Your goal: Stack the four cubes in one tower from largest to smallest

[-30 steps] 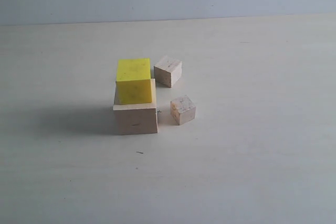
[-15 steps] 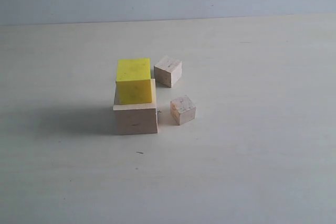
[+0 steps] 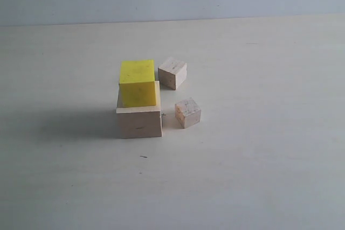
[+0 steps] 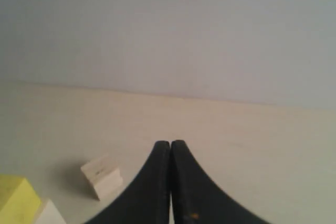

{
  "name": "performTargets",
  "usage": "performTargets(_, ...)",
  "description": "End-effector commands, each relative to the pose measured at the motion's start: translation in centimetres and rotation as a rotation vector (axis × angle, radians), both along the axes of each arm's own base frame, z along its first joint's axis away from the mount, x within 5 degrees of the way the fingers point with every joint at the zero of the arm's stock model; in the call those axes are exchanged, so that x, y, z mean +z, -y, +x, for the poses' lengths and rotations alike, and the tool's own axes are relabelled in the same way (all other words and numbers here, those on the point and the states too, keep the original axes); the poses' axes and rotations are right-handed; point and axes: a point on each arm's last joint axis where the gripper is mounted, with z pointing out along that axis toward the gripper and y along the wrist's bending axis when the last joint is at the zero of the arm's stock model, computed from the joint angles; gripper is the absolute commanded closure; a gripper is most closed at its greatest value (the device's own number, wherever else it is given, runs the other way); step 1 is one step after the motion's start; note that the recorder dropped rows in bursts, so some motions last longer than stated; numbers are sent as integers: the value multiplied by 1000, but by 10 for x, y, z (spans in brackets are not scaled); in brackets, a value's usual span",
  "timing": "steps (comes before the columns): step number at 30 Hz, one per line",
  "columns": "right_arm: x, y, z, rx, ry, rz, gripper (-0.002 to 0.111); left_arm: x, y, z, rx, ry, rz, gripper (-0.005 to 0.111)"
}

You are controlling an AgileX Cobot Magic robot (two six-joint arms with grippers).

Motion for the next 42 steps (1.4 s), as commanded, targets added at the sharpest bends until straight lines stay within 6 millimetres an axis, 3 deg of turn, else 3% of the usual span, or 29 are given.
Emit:
performTargets(1, -25, -23, 37, 51, -127, -80, 108, 0, 0, 1, 8, 0, -12, 107)
performTargets(8, -51, -36, 66, 39, -146, -22, 108, -1, 0, 1, 7, -3, -11, 107)
performTargets(14, -59, -41, 78, 26, -119, 42, 108, -3, 1, 3, 6, -12, 1, 107)
performTargets(20, -58, -48, 96, 82, -129, -119, 108, -6, 2, 7, 8, -24, 7, 107)
performTargets(31, -64, -66, 149, 142, -402, -344, 108, -6, 3, 7, 8, -27, 8, 107)
performTargets(38, -84, -91, 179, 368, -540, -425, 107, -6, 3, 7, 7, -31, 10, 107)
performTargets(42, -101, -102, 192, 526, -515, -503, 96, -6, 3, 7, 7, -31, 10, 107)
